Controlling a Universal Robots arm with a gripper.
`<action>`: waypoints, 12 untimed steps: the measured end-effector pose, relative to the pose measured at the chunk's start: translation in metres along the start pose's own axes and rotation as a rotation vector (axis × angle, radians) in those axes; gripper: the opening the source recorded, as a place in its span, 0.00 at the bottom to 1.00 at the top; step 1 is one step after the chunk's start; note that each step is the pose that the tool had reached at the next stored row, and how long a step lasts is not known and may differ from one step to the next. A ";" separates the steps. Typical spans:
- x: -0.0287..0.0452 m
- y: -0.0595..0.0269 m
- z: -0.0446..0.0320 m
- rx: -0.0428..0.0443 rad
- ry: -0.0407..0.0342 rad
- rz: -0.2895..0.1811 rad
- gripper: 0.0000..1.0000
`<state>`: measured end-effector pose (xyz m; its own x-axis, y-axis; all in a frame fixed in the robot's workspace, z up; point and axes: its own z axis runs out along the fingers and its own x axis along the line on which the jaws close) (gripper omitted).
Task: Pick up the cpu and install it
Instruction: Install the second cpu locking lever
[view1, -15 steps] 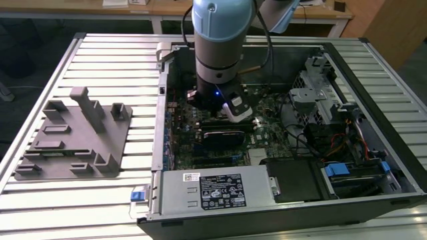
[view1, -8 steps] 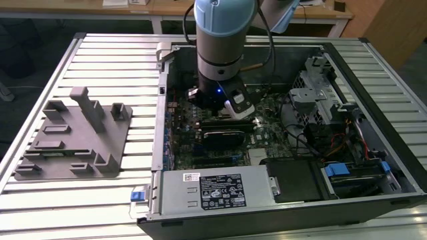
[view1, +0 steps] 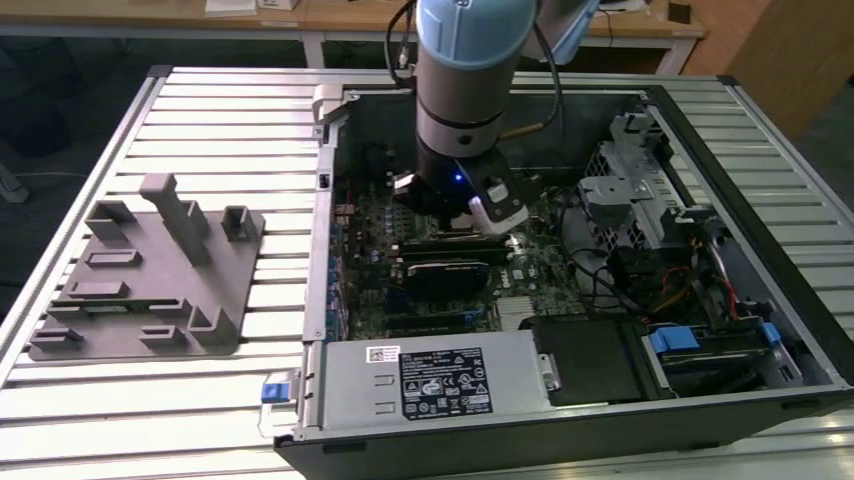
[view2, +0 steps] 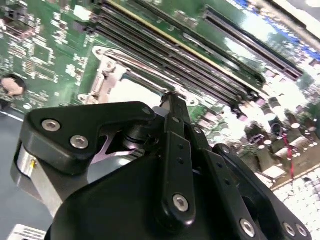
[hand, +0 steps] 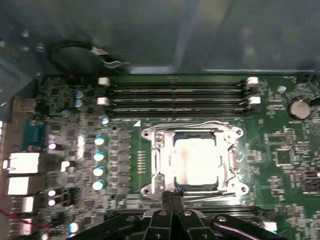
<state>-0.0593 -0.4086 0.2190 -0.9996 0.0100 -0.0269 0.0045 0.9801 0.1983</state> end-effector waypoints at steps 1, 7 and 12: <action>-0.0044 0.0022 0.0005 0.0017 0.0000 0.000 0.11; -0.0126 0.0136 0.0032 0.0121 0.0000 0.000 0.11; -0.0184 0.0229 0.0052 0.0260 -0.0001 0.000 0.11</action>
<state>-0.0407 -0.3853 0.2189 -0.9996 0.0095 -0.0270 0.0047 0.9850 0.1728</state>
